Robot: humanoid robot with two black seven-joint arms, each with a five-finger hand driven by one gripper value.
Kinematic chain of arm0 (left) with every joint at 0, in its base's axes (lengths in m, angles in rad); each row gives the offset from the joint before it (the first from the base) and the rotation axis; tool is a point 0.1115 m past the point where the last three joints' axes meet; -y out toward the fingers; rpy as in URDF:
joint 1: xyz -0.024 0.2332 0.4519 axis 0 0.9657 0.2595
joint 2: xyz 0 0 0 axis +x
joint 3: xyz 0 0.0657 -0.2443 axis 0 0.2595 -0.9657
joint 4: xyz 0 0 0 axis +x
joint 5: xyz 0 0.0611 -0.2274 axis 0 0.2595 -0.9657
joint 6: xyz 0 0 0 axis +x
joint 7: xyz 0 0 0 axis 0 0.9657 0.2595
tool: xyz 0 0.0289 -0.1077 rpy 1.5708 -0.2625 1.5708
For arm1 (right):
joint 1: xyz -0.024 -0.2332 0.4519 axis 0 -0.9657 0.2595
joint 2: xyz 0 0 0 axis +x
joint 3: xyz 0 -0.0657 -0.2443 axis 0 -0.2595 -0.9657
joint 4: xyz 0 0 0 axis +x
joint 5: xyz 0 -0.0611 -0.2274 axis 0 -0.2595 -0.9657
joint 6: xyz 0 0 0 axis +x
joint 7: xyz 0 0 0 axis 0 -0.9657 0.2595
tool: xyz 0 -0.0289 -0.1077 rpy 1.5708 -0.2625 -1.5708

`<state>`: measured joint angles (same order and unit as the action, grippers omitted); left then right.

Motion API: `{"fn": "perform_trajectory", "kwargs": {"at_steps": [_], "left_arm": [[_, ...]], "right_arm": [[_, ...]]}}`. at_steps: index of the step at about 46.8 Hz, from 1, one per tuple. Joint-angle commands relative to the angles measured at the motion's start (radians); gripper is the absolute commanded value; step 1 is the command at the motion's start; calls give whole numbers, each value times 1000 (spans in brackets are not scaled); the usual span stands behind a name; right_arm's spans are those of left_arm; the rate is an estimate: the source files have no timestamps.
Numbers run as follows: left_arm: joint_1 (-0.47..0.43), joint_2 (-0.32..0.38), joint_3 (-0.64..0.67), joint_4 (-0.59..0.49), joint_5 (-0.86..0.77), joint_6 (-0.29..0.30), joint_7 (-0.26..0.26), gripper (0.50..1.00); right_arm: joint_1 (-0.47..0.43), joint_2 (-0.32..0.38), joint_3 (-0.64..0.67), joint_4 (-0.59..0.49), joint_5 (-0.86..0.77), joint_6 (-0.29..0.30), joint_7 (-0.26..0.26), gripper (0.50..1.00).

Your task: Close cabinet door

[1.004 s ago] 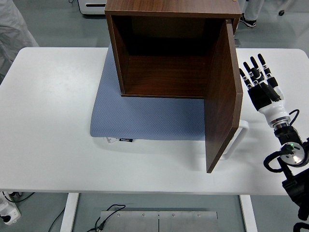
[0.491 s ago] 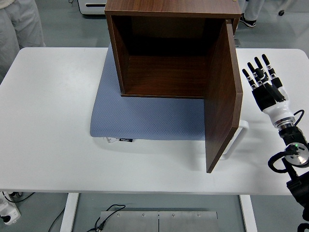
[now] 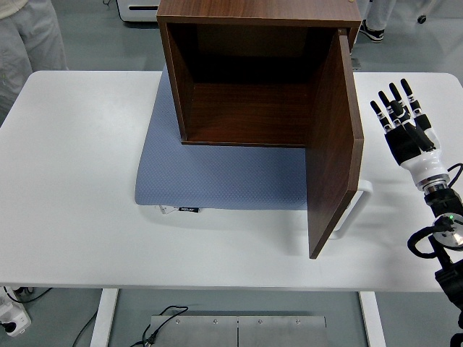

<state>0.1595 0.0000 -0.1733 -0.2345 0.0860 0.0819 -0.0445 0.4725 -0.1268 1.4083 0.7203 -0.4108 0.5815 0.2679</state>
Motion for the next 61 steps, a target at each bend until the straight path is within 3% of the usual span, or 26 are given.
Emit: {"fn": "perform_trajectory", "kwargs": {"at_steps": [1, 34, 61], "left_arm": [[0, 0, 0, 0, 0, 1, 0, 1000], [0, 0, 0, 0, 0, -1, 0, 1000], [0, 0, 0, 0, 0, -1, 0, 1000]], "right_arm": [[0, -10, 0, 5, 0, 0, -3, 1000], [-9, -129, 32, 19, 23, 20, -35, 1000], [-250, -323, 83, 330, 32, 29, -84, 1000]]}}
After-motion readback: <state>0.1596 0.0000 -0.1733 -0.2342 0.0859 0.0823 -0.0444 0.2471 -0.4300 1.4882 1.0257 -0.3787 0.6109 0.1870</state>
